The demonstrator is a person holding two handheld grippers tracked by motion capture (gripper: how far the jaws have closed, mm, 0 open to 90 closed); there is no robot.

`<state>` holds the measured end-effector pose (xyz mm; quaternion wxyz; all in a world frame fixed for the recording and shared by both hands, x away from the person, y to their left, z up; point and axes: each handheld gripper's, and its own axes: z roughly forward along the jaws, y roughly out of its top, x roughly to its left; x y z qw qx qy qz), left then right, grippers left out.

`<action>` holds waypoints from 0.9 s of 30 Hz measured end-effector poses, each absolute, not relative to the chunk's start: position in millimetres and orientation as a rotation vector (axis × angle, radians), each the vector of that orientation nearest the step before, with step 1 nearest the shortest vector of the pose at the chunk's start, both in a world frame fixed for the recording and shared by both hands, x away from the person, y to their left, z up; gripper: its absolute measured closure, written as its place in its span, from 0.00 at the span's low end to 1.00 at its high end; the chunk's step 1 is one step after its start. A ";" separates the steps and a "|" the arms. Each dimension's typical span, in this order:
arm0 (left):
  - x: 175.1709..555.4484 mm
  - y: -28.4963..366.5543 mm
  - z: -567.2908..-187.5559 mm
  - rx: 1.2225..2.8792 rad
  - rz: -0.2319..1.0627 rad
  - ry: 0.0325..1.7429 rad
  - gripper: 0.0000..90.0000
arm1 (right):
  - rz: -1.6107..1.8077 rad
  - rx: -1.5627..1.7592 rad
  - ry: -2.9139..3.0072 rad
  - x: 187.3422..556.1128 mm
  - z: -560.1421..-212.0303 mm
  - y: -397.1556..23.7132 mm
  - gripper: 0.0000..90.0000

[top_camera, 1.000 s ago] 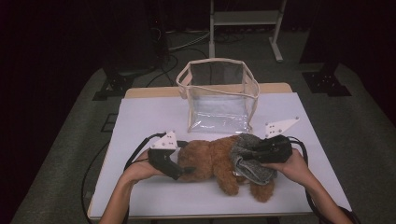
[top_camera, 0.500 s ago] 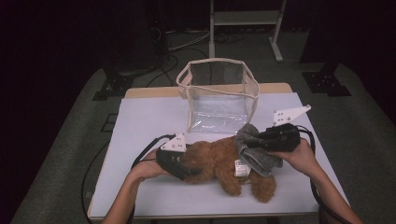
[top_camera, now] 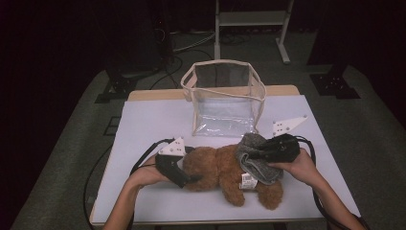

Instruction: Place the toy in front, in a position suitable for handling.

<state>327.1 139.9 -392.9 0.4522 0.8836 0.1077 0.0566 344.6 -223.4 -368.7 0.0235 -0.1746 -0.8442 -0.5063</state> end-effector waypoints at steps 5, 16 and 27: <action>326.9 133.0 -396.5 2.183 0.108 0.250 0.00 | -1.572 -0.514 -2.611 333.5 -371.6 -223.6 0.86; 328.9 92.3 -398.9 2.226 0.216 0.162 0.20 | -1.570 -0.538 -2.637 324.3 -361.3 -245.3 0.86; 333.3 99.9 -373.2 2.267 0.370 0.132 0.31 | -1.631 -0.567 -2.648 332.1 -352.4 -249.5 0.86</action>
